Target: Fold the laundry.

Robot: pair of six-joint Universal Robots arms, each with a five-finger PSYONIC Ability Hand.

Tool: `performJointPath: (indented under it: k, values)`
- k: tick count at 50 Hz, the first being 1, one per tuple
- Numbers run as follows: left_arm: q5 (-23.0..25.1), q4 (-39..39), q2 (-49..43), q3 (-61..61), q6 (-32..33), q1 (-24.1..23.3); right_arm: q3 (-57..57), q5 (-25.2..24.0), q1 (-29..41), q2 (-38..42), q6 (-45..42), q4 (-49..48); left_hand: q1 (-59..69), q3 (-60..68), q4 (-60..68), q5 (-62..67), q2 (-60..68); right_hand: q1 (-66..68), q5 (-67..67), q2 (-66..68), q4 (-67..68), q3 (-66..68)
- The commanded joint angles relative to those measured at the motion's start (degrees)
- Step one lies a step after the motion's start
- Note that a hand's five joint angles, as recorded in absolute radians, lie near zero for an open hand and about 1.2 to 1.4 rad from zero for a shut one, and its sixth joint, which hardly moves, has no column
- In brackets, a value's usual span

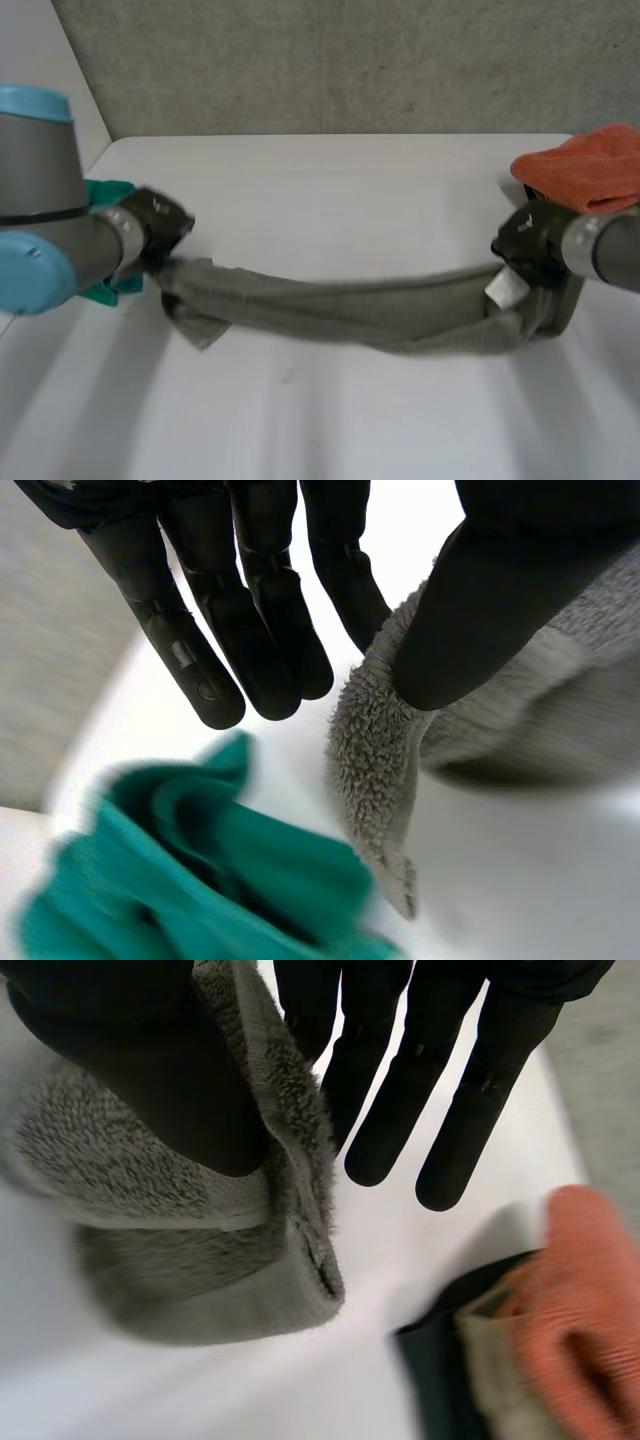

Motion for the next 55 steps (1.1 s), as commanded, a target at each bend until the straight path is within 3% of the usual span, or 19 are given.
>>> performJointPath:
  k: [1,4,9,15,25,32,36,40,44,55]
  values:
    - [0.3,8.5,-6.4,26.6,-6.3,-2.0,-27.4,5.2,3.4,8.7,11.0,-15.4,13.1,11.7,11.4,13.9,11.4,15.1,11.8,12.5,11.5,12.0]
    - [0.9,14.5,-5.9,34.1,-12.7,-2.0,-32.6,5.7,3.8,9.4,15.7,-23.0,13.1,11.7,11.4,13.9,11.4,15.1,11.8,12.5,11.5,12.0]
    - [-4.8,27.5,-4.3,43.2,-26.1,-1.7,-32.6,8.3,4.4,7.5,29.0,-45.8,13.1,11.7,11.4,13.9,11.4,15.1,11.8,12.5,11.5,12.0]
    - [-5.7,28.9,-3.7,42.7,-26.7,-2.4,-23.8,7.8,6.3,4.5,30.7,-54.6,13.1,11.7,11.4,13.9,11.4,15.1,11.8,12.5,11.5,12.0]
    - [-6.6,29.1,-3.8,21.9,-26.3,0.4,-14.6,5.5,7.2,8.0,30.6,-53.1,13.1,11.7,11.4,13.9,11.4,15.1,11.8,12.5,11.5,12.0]
    - [-3.3,30.3,-7.0,3.5,-25.3,0.6,-3.4,2.9,8.3,15.5,29.2,-45.2,13.1,11.7,11.4,13.9,11.4,15.1,11.8,12.5,11.5,12.0]
    - [-2.2,29.8,-7.1,-2.8,-23.6,1.5,0.4,3.8,8.1,17.2,26.8,-40.8,13.1,11.7,11.4,13.9,11.4,15.1,11.8,12.5,11.5,12.0]
    - [-1.2,29.7,-4.5,-7.2,-22.4,2.6,1.6,5.2,7.4,16.0,26.7,-35.5,13.1,11.7,11.4,13.9,11.4,-3.6,-6.8,-6.1,-7.1,-6.7]
    - [0.5,29.7,-1.5,-9.9,-22.2,3.8,1.0,5.2,5.6,15.0,29.7,-30.3,13.1,11.7,11.4,13.9,11.4,-13.9,-17.1,-16.4,-17.4,-17.0]
    - [2.6,29.7,2.1,-12.0,-22.2,5.1,-1.0,5.1,2.9,16.0,34.7,-27.4,13.1,11.7,11.4,13.9,11.4,-17.8,-21.0,-20.3,-21.3,-20.9]
